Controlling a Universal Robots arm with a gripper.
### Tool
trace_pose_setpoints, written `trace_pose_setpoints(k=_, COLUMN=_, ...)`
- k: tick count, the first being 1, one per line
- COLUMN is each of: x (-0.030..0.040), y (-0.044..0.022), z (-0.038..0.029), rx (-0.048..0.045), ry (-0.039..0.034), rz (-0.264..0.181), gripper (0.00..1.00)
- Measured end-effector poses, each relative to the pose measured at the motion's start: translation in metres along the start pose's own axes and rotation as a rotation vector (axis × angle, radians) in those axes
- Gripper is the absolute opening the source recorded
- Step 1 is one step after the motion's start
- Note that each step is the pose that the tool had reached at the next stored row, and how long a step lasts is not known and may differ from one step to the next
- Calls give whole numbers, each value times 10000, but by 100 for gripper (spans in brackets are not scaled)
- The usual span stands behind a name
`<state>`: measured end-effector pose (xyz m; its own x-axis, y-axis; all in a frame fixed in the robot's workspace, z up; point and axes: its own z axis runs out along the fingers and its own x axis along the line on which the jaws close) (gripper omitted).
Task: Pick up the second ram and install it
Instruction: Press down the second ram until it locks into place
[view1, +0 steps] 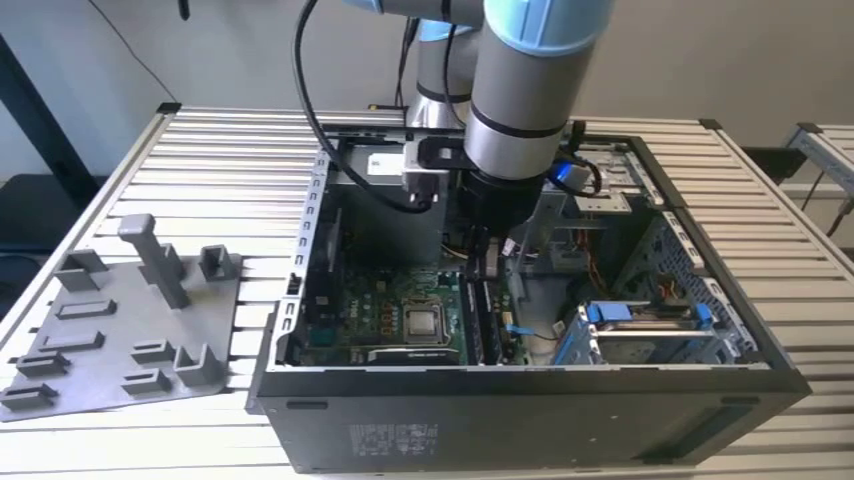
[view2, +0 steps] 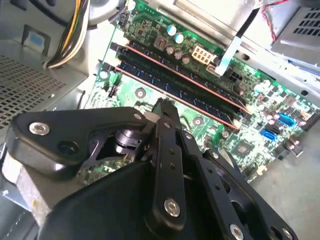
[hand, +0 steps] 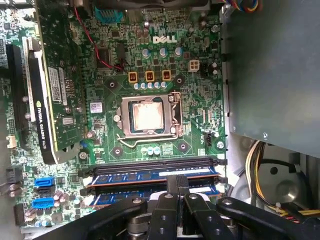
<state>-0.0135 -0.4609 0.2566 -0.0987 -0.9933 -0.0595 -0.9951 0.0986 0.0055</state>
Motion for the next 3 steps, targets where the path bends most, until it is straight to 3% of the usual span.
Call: trace_pose_setpoints(k=3, x=0, y=0, z=-8, rx=0, ry=-1, rz=0, gripper=11)
